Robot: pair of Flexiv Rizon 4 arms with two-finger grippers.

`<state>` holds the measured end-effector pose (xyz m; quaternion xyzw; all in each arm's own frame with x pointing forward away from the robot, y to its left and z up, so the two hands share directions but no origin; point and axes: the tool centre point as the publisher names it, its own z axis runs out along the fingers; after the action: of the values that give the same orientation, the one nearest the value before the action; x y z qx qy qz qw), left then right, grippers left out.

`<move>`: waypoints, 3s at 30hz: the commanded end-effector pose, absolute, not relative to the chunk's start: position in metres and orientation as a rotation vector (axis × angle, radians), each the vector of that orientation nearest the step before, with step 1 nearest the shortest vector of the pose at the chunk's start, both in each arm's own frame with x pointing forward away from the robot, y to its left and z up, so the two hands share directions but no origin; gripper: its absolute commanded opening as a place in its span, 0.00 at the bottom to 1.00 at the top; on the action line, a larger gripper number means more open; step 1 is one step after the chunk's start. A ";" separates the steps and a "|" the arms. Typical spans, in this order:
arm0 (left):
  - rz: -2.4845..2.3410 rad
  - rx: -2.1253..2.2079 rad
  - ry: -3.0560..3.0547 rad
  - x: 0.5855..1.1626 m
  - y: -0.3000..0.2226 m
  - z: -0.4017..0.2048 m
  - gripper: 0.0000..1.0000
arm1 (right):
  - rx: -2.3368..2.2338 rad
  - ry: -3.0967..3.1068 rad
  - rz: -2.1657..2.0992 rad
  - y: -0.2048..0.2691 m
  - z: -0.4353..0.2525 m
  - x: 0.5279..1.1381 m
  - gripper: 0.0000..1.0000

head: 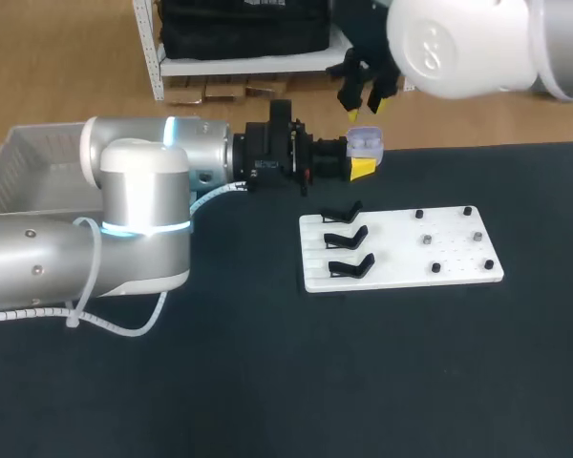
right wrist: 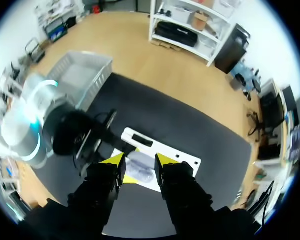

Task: Pick up each earbud case from the left stands, insert the matching earbuds, close the lid, and place the case in the box.

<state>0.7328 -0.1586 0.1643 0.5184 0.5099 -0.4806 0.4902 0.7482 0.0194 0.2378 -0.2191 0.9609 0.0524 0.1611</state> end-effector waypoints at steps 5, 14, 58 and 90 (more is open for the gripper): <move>-1.164 1.254 1.233 0.732 -0.158 0.163 0.00 | -0.479 2.763 0.171 0.013 0.209 0.792 0.40; -1.164 1.254 1.233 0.732 -0.158 0.163 0.00 | -0.429 2.809 0.161 0.003 0.199 0.780 0.39; -0.836 1.249 1.294 0.766 0.103 0.216 0.00 | 0.023 2.655 0.395 -0.027 0.225 0.750 1.00; -0.771 1.065 1.649 0.810 0.198 0.106 1.00 | 0.023 2.655 0.395 -0.027 0.225 0.750 1.00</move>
<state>0.8112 0.2009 0.0946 0.4366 0.6764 -0.3209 0.4989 0.7525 -0.0263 0.2251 0.0068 0.9640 0.1444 0.2234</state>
